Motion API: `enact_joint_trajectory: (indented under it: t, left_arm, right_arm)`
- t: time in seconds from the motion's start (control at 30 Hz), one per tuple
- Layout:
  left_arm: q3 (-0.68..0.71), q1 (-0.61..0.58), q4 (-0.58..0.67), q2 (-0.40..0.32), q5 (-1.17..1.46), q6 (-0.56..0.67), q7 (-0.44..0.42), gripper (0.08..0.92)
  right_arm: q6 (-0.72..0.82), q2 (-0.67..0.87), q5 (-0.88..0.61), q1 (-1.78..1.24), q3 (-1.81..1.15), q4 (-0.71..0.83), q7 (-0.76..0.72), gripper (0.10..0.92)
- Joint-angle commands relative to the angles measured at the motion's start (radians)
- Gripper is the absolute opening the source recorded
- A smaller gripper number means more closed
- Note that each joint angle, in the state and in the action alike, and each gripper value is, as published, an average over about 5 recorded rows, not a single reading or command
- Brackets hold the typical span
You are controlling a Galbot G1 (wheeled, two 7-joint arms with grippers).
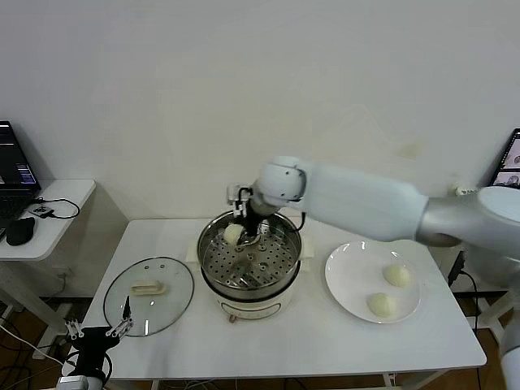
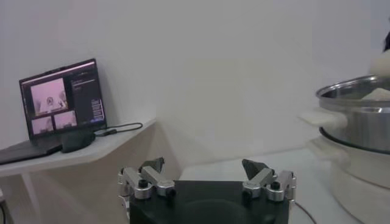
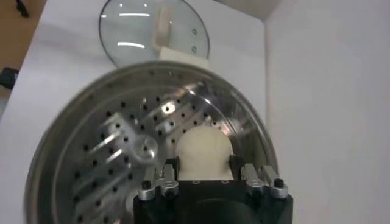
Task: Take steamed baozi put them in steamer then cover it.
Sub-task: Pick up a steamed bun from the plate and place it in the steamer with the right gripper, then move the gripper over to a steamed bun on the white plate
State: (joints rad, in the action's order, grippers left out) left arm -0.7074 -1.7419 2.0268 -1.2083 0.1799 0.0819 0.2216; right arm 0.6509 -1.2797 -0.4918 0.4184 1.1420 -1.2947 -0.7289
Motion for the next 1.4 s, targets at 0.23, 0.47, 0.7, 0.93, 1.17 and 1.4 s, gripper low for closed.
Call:
enact_joint_trajectory:
  t: [0.23, 0.47, 0.7, 0.93, 1.17, 1.4]
  left_arm:
    - [0.000, 0.002, -0.005, -0.001, -0.002, 0.002, 0.001, 0.823]
    - [0.005, 0.000, -0.004, -0.004, -0.003, 0.003, 0.002, 0.823]
    - [0.006, -0.002, 0.000, -0.004, -0.003, 0.004, 0.002, 0.823]
    - [0.009, -0.009, 0.010, -0.006, -0.005, 0.003, 0.001, 0.823]
    - [0.005, -0.015, 0.020, -0.001, -0.004, 0.001, 0.000, 0.823]
    - [0.001, -0.024, 0.026, 0.012, -0.004, 0.000, -0.001, 0.823]
  right_arm:
    - [0.032, -0.135, -0.001, -0.071, 0.002, 0.103, 0.044, 0.536]
    - [0.047, -0.144, 0.026, -0.073, 0.010, 0.117, 0.038, 0.551]
    - [0.070, -0.121, 0.023, -0.065, 0.016, 0.089, 0.028, 0.579]
    - [0.065, -0.032, 0.010, 0.009, 0.018, -0.001, -0.041, 0.755]
    - [-0.024, 0.210, 0.078, 0.154, 0.028, -0.173, -0.225, 0.822]
    - [-0.175, 0.552, 0.196, 0.232, 0.059, -0.381, -0.376, 0.823]
